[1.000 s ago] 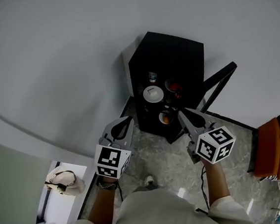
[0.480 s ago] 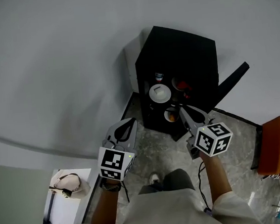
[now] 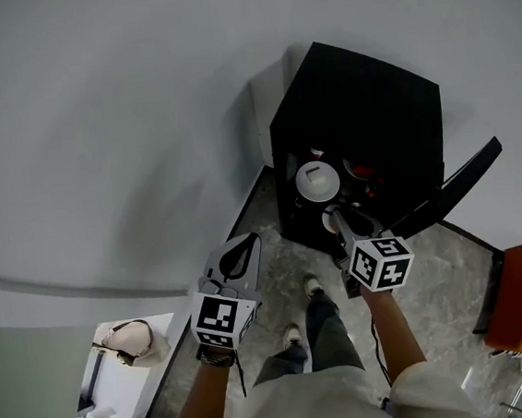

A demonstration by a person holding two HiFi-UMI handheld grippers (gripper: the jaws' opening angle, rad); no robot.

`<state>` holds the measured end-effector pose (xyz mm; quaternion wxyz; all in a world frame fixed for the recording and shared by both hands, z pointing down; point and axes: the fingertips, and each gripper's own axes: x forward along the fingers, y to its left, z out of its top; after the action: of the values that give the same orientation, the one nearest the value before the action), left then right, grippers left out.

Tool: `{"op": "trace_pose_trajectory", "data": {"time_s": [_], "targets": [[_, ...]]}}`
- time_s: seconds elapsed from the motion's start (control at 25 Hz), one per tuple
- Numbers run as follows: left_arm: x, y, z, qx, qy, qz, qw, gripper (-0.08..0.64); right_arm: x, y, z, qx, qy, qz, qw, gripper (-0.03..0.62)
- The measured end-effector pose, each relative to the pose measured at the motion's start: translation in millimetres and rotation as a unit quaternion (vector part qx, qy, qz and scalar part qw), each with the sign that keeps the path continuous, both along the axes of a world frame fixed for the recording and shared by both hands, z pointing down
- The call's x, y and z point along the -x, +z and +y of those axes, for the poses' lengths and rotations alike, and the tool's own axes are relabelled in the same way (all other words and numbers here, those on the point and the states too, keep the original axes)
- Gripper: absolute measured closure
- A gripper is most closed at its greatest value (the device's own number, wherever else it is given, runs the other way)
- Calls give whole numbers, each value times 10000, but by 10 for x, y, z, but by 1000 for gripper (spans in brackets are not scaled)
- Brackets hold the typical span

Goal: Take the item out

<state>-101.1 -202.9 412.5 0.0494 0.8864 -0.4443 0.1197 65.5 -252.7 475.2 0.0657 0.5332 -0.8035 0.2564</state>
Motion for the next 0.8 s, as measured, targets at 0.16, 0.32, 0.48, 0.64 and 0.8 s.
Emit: {"op": "trace_pose_trajectory", "data": {"time_s": [0.16,0.32,0.48,0.64,0.8], "targets": [[77,228,-114,220,-134,-184,9995,558,4,464,-263,452,131,-323,9984,527],[105,461,-205,469,-161,-194,9986,558,-14,978,-478,952,266,-428,9942,508],[106,731,-215,750,-204,-263,9966,558,-27,1363,-605,1267,367,-504,9900,494],[61,916,-285,912,-231,-262,9952,558,-56,1705,-720,1577,449,-578,9848,487],[48,1035,-335,1033,-276,-224,9940,558,-34,1986,-791,1836,581,-781,9782,483]]}}
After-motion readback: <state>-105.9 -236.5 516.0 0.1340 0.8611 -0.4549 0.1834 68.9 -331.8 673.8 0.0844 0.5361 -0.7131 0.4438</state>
